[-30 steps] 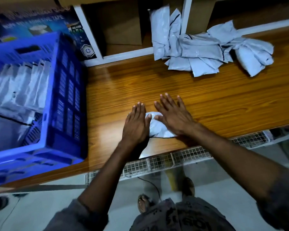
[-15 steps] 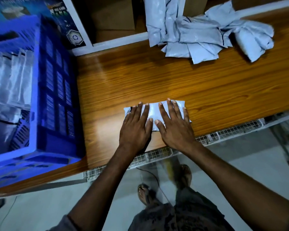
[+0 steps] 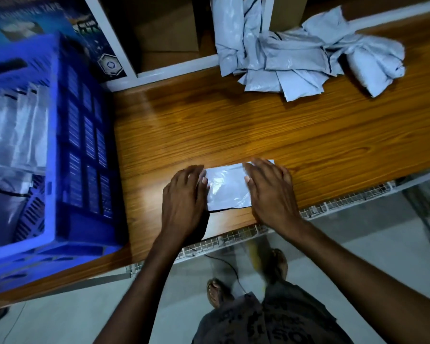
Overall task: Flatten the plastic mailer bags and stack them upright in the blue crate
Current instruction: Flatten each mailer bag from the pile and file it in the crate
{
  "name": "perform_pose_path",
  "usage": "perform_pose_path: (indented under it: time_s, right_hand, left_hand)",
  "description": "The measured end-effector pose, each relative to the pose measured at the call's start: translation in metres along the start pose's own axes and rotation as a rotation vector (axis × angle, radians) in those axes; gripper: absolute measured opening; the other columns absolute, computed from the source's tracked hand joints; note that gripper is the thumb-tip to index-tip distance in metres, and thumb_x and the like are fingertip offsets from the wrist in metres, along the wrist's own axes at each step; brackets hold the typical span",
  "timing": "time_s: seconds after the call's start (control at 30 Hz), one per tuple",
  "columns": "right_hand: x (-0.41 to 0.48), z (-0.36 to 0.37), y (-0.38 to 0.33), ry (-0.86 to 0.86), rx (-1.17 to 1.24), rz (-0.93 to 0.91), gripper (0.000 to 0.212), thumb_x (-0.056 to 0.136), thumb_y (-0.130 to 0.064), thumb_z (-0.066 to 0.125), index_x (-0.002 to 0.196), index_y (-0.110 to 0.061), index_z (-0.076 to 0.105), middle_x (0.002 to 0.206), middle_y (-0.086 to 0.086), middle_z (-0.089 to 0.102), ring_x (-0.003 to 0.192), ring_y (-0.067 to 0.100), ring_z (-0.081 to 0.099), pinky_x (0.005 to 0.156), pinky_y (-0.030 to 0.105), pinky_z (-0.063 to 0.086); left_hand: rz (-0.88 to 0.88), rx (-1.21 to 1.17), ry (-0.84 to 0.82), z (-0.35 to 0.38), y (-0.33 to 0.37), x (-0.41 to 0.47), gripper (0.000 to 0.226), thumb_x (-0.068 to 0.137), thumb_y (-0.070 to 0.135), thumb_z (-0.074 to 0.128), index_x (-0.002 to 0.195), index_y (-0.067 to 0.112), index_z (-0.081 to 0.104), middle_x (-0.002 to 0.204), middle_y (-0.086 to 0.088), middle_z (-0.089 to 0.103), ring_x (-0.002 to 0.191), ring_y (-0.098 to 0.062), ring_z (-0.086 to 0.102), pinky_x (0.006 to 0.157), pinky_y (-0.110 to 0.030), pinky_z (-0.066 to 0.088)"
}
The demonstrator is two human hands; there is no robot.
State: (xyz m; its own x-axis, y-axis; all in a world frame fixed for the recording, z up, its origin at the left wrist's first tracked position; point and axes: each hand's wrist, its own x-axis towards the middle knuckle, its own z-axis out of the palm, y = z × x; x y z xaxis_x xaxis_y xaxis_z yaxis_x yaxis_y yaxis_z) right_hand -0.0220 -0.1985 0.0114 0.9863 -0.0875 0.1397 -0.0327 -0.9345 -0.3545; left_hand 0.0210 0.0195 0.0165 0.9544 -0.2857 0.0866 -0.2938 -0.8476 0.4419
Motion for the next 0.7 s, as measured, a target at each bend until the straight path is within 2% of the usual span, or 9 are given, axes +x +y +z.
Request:
perform_pose_path:
  time_s: [0.1, 0.2, 0.37, 0.47, 0.53, 0.6, 0.7]
  right_hand:
    - [0.03, -0.004, -0.002, -0.169, -0.042, -0.082, 0.043, 0.105, -0.038, 0.044, 0.147, -0.025, 0.05, 0.148, -0.001, 0.051, 0.138, 0.021, 0.041, 0.116, 0.05, 0.023]
    - [0.041, -0.015, 0.0, -0.208, -0.042, -0.102, 0.047, 0.099, -0.04, 0.058, 0.144, -0.029, 0.051, 0.13, -0.005, 0.056, 0.127, 0.019, 0.043, 0.107, 0.043, 0.023]
    - [0.049, -0.036, -0.004, -0.203, 0.037, -0.12, 0.031, 0.091, -0.033, 0.069, 0.121, -0.034, 0.062, 0.112, -0.011, 0.056, 0.117, 0.014, 0.047, 0.099, 0.038, 0.024]
    - [0.05, -0.045, -0.005, -0.218, 0.098, -0.136, 0.021, 0.097, -0.043, 0.062, 0.116, -0.036, 0.059, 0.104, -0.014, 0.061, 0.109, 0.011, 0.054, 0.098, 0.037, 0.026]
    - [0.051, -0.048, -0.008, -0.245, 0.114, -0.132, 0.031, 0.102, -0.054, 0.046, 0.124, -0.036, 0.059, 0.09, -0.015, 0.065, 0.1, 0.013, 0.059, 0.096, 0.037, 0.028]
    - [0.053, -0.052, -0.012, -0.21, 0.093, -0.166, 0.032, 0.104, -0.051, 0.045, 0.12, -0.033, 0.067, 0.079, -0.013, 0.063, 0.093, 0.017, 0.063, 0.089, 0.036, 0.03]
    - [0.056, -0.058, -0.017, -0.087, 0.121, -0.203, 0.021, 0.097, -0.045, 0.063, 0.101, -0.029, 0.075, 0.088, -0.007, 0.074, 0.09, 0.019, 0.066, 0.083, 0.034, 0.037]
  left_hand:
    - [-0.084, 0.065, -0.079, -0.004, 0.002, 0.033, 0.032, 0.102, 0.039, 0.055, 0.13, 0.026, 0.06, 0.133, -0.002, 0.056, 0.124, -0.028, 0.046, 0.096, -0.042, 0.037]
    - [-0.124, 0.049, -0.185, -0.007, -0.007, 0.046, 0.029, 0.094, 0.045, 0.067, 0.116, 0.026, 0.064, 0.126, -0.004, 0.054, 0.124, -0.03, 0.043, 0.094, -0.041, 0.036]
    - [-0.044, -0.024, -0.275, -0.019, -0.02, 0.043, 0.037, 0.091, 0.044, 0.072, 0.123, 0.028, 0.06, 0.126, -0.002, 0.058, 0.126, -0.03, 0.044, 0.087, -0.037, 0.034]
    - [0.036, -0.113, -0.19, -0.025, -0.024, 0.042, 0.012, 0.091, 0.046, 0.071, 0.094, 0.038, 0.062, 0.101, 0.002, 0.063, 0.106, -0.03, 0.057, 0.075, -0.036, 0.039]
    - [0.002, -0.34, -0.106, -0.029, -0.023, 0.04, 0.014, 0.091, 0.043, 0.072, 0.09, 0.033, 0.062, 0.085, 0.006, 0.066, 0.083, -0.02, 0.064, 0.065, -0.036, 0.045]
    - [-0.008, -0.502, -0.021, -0.036, -0.017, 0.038, 0.015, 0.092, 0.042, 0.072, 0.092, 0.028, 0.065, 0.077, 0.006, 0.069, 0.068, -0.01, 0.062, 0.061, -0.036, 0.049]
    - [0.002, -0.611, 0.061, -0.04, -0.013, 0.034, 0.013, 0.089, 0.037, 0.074, 0.088, 0.025, 0.071, 0.081, 0.01, 0.074, 0.076, -0.009, 0.068, 0.069, -0.04, 0.054]
